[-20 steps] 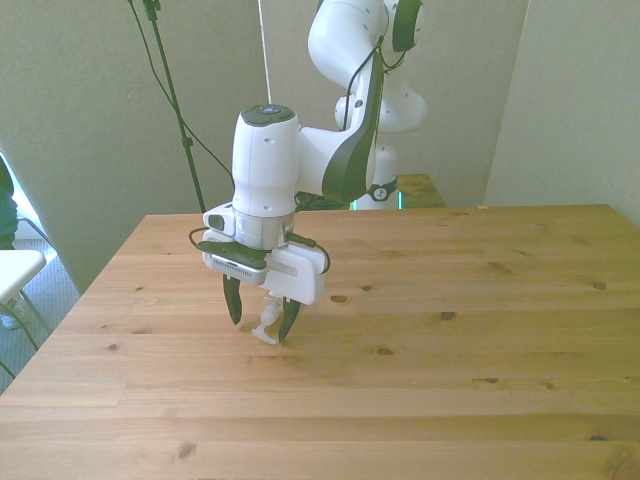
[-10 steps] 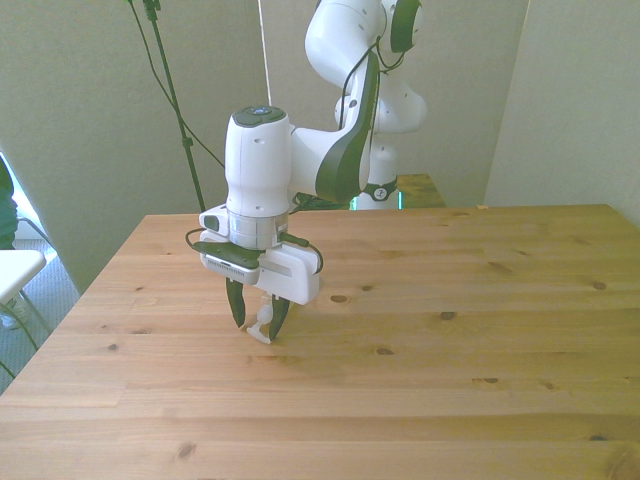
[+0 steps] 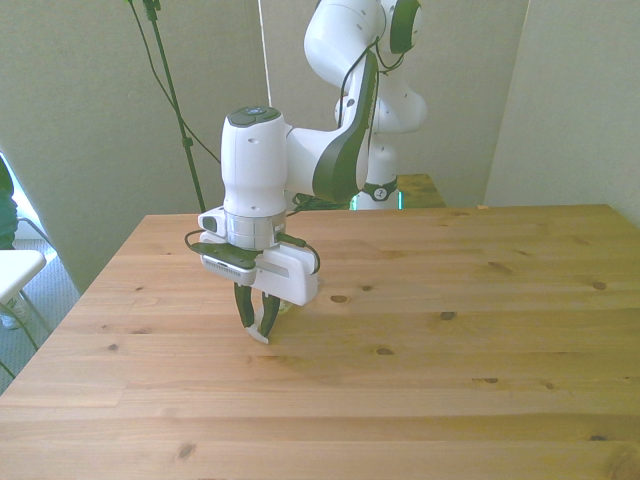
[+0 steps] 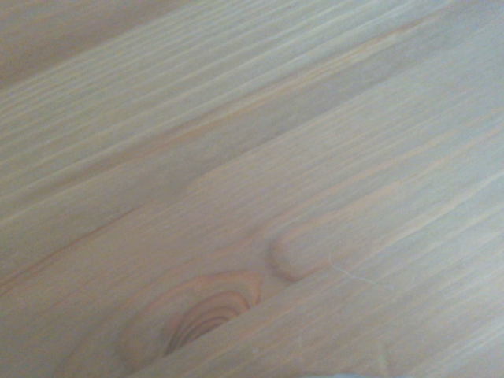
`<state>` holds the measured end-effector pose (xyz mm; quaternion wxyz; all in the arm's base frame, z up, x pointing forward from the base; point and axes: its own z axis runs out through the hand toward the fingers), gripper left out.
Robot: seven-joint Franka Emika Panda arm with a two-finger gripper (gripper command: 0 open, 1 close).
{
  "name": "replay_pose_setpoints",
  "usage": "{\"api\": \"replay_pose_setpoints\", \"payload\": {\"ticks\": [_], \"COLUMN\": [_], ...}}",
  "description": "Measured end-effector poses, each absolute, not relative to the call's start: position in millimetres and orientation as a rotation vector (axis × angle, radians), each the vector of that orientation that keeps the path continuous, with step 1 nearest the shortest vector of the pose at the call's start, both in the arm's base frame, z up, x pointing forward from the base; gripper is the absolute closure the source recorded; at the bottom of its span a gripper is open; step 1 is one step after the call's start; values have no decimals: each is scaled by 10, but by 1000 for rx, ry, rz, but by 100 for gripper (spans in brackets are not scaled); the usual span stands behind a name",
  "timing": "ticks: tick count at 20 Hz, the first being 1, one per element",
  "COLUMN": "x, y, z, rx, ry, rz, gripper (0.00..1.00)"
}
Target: Stand the sanitizer
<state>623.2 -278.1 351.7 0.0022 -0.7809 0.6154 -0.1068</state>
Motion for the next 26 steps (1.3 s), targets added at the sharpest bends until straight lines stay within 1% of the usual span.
{"api": "replay_pose_setpoints", "payload": {"ticks": [6, 8, 13, 19, 22, 26], "x": [6259, 6277, 6303, 6388, 6417, 6473], "y": [-2763, -2719, -2508, -2005, -1732, -1426], "z": [3525, 3590, 4162, 4764, 4930, 4931], "rx": [-2433, -2428, -2371, -2315, -2290, -2221], "ry": [1947, 1937, 1908, 1851, 1835, 1839], "rz": [-339, -352, -463, -682, -792, -965], "gripper": [100, 100, 100, 100, 100, 100]}}
